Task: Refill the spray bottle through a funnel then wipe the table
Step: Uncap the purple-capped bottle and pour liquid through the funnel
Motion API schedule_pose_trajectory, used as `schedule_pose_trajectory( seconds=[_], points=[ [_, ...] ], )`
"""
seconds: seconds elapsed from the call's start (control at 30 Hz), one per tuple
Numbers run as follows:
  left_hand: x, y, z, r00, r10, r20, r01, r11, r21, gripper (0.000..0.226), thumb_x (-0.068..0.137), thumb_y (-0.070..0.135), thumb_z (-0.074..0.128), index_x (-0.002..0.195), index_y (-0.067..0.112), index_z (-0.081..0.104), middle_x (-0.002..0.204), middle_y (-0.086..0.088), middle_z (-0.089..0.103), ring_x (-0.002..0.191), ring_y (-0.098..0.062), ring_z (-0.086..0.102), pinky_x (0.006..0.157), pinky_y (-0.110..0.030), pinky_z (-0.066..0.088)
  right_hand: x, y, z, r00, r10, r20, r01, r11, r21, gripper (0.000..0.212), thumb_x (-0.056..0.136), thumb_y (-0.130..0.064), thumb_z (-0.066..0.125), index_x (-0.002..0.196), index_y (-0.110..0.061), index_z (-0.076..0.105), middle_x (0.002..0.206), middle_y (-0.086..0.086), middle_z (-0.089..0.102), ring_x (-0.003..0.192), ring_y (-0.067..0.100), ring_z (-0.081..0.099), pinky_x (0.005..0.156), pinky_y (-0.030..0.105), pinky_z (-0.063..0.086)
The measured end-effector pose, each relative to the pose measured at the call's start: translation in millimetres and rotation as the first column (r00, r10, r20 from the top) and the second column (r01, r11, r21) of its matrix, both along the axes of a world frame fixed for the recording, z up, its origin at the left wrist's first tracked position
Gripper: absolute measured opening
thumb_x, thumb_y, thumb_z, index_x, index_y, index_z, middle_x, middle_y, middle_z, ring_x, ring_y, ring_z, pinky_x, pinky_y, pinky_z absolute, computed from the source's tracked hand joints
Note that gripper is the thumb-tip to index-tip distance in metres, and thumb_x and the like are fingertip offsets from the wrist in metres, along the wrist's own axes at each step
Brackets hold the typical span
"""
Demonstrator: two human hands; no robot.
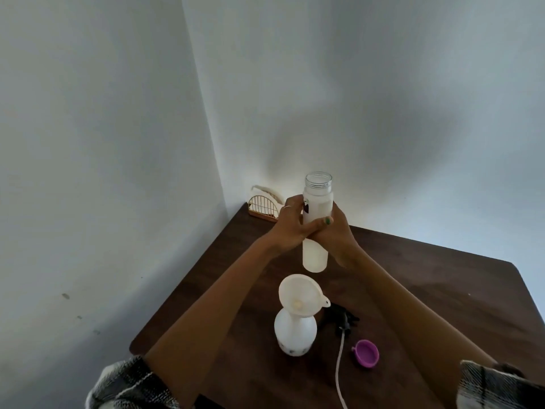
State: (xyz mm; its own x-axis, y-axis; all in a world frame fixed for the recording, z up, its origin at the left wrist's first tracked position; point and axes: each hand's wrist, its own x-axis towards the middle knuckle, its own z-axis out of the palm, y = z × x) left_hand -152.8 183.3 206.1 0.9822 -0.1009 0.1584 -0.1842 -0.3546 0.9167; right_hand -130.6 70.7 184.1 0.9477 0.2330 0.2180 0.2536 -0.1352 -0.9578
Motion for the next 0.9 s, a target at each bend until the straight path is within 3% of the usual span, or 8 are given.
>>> schedule_pose_trajectory(
  seconds=[0.17, 0.27, 0.37, 0.43, 0.57, 0.7, 0.8, 0.9],
  points=[
    [-12.9, 20.3, -20.8, 0.979, -0.103, -0.176, 0.090, 0.993, -0.080, 0.057, 0.087, 0.034, 0.062, 0.135, 0.023, 0.032, 0.138, -0.005, 0.045, 0.121, -0.016, 0.048, 0.093, -0.025, 0.047, -3.8, -12.9, -3.0, 0.987, -0.070, 0.145, 0.093, 0.982, -0.163, 0.057, 0.064, -0.015, 0.083, 0.113, -0.011, 0.053, 0.100, 0.002, 0.065, 0.090, 0.015, 0.062, 0.077, 0.028, 0.052],
    [-33.5, 33.7, -37.8, 0.946, -0.046, -0.321, 0.009, 0.993, -0.114, 0.066, 0.087, 0.050, 0.045, 0.139, 0.010, 0.035, 0.132, -0.004, 0.049, 0.112, -0.010, 0.051, 0.072, -0.008, 0.046, -3.1, -29.8, -4.1, 0.959, -0.140, 0.245, 0.214, 0.927, -0.307, 0.051, 0.063, -0.014, 0.079, 0.106, -0.007, 0.054, 0.091, 0.002, 0.062, 0.081, 0.017, 0.057, 0.069, 0.029, 0.046],
    [-48.5, 42.2, -61.2, 0.882, -0.012, -0.472, -0.066, 0.987, -0.148, 0.075, 0.086, 0.061, 0.031, 0.136, 0.008, 0.045, 0.134, -0.006, 0.052, 0.118, -0.017, 0.053, 0.101, -0.030, 0.044, -1.6, -47.4, -14.0, 0.941, -0.119, 0.318, 0.254, 0.867, -0.428, 0.047, 0.066, -0.013, 0.076, 0.105, -0.006, 0.052, 0.089, 0.004, 0.059, 0.080, 0.021, 0.055, 0.066, 0.032, 0.044],
    [-55.1, 42.6, -77.3, 0.865, 0.006, -0.502, -0.073, 0.991, -0.114, 0.061, 0.095, 0.053, 0.028, 0.133, 0.011, 0.050, 0.135, -0.008, 0.054, 0.122, -0.021, 0.052, 0.106, -0.041, 0.039, -1.5, -56.6, -24.9, 0.928, -0.070, 0.365, 0.263, 0.818, -0.511, 0.047, 0.066, -0.013, 0.076, 0.106, -0.004, 0.053, 0.090, 0.010, 0.062, 0.081, 0.027, 0.058, 0.068, 0.039, 0.049],
    [-65.0, 30.5, -90.1, 0.856, 0.017, -0.516, -0.115, 0.981, -0.159, 0.052, 0.098, 0.047, 0.032, 0.124, 0.013, 0.060, 0.119, -0.007, 0.062, 0.102, -0.014, 0.060, 0.074, -0.020, 0.052, -6.2, -71.0, -50.7, 0.929, 0.018, 0.369, 0.231, 0.753, -0.616, 0.052, 0.064, -0.013, 0.079, 0.109, -0.003, 0.055, 0.098, 0.014, 0.065, 0.088, 0.032, 0.061, 0.077, 0.041, 0.045],
    [-68.1, 22.1, -98.0, 0.867, 0.020, -0.497, -0.139, 0.969, -0.203, 0.047, 0.098, 0.045, 0.034, 0.115, 0.015, 0.066, 0.107, -0.006, 0.067, 0.086, -0.011, 0.061, 0.067, -0.022, 0.050, -18.9, -79.6, -64.3, 0.913, 0.101, 0.394, 0.209, 0.716, -0.666, 0.050, 0.064, -0.017, 0.080, 0.104, -0.003, 0.056, 0.097, 0.017, 0.066, 0.088, 0.035, 0.062, 0.079, 0.042, 0.043],
    [-69.4, 19.4, -99.1, 0.859, 0.042, -0.510, -0.180, 0.957, -0.225, 0.039, 0.098, 0.043, 0.039, 0.101, 0.016, 0.067, 0.085, 0.001, 0.063, 0.076, -0.009, 0.058, 0.066, -0.023, 0.046, -27.0, -80.8, -64.2, 0.894, 0.164, 0.417, 0.190, 0.704, -0.684, 0.053, 0.066, -0.039, 0.072, 0.102, -0.003, 0.057, 0.093, 0.016, 0.066, 0.084, 0.034, 0.063, 0.079, 0.047, 0.045],
    [-68.0, 21.1, -101.6, 0.852, 0.052, -0.521, -0.191, 0.957, -0.216, 0.042, 0.097, 0.043, 0.042, 0.104, 0.009, 0.065, 0.084, -0.002, 0.060, 0.077, -0.013, 0.056, 0.069, -0.029, 0.044, -30.2, -78.6, -62.0, 0.874, 0.206, 0.440, 0.192, 0.684, -0.703, 0.064, 0.064, -0.055, 0.051, 0.099, -0.002, 0.059, 0.089, 0.015, 0.066, 0.082, 0.033, 0.063, 0.077, 0.045, 0.044]
  ],
)
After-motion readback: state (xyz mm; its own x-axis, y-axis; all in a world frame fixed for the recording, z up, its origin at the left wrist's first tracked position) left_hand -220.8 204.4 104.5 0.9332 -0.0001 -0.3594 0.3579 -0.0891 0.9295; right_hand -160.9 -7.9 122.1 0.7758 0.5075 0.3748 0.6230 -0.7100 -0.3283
